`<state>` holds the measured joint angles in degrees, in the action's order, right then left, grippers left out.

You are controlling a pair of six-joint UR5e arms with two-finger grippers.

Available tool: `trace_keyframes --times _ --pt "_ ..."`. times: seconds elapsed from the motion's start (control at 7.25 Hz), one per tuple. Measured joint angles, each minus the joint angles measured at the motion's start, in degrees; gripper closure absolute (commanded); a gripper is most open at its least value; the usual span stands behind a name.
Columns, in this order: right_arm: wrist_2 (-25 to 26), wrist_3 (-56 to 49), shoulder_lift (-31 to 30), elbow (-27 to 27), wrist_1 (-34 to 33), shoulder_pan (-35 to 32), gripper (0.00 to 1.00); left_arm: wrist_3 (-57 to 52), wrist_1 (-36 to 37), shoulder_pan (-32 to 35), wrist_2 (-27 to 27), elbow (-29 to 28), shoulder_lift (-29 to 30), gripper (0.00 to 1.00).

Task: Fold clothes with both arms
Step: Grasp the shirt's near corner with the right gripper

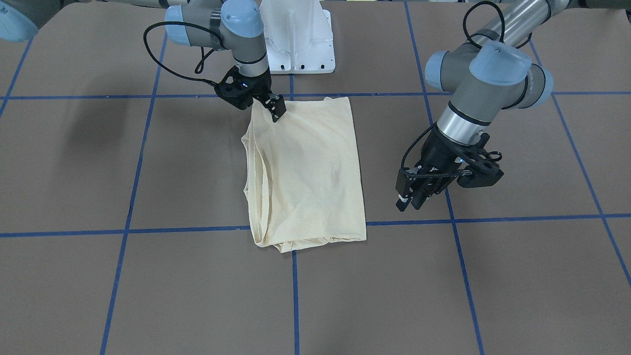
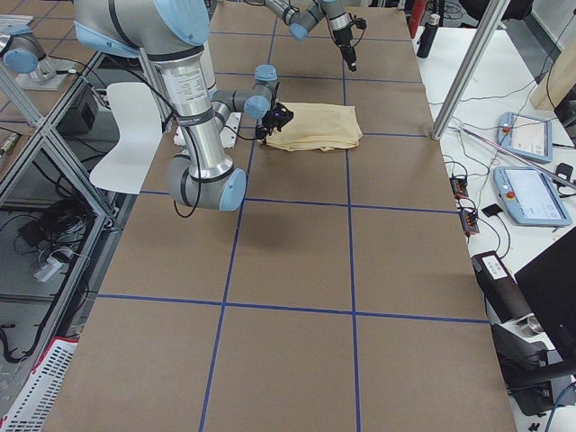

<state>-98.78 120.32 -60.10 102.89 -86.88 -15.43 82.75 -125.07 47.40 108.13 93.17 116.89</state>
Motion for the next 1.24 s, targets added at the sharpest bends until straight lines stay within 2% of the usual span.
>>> trace_keyframes --times 0.14,0.28,0.69,0.83,1.24 --pt "0.8 2.4 -0.2 0.0 0.2 0.2 0.06 0.0 0.0 -0.1 0.0 0.0 0.0 0.52" --pt "1.9 4.3 -0.4 0.0 0.2 0.5 0.21 0.0 0.0 -0.1 0.0 0.0 0.0 0.52" --pt "2.8 7.1 -0.4 -0.1 0.2 1.3 0.78 0.0 0.0 -0.2 0.0 0.0 0.1 0.52" --pt "2.9 7.4 -0.4 -0.2 0.2 1.4 1.00 0.0 0.0 -0.1 -0.1 0.1 0.1 0.52" --pt "3.0 7.8 -0.4 -0.1 0.2 1.7 1.00 0.0 0.1 -0.1 -0.1 0.1 0.1 0.52"
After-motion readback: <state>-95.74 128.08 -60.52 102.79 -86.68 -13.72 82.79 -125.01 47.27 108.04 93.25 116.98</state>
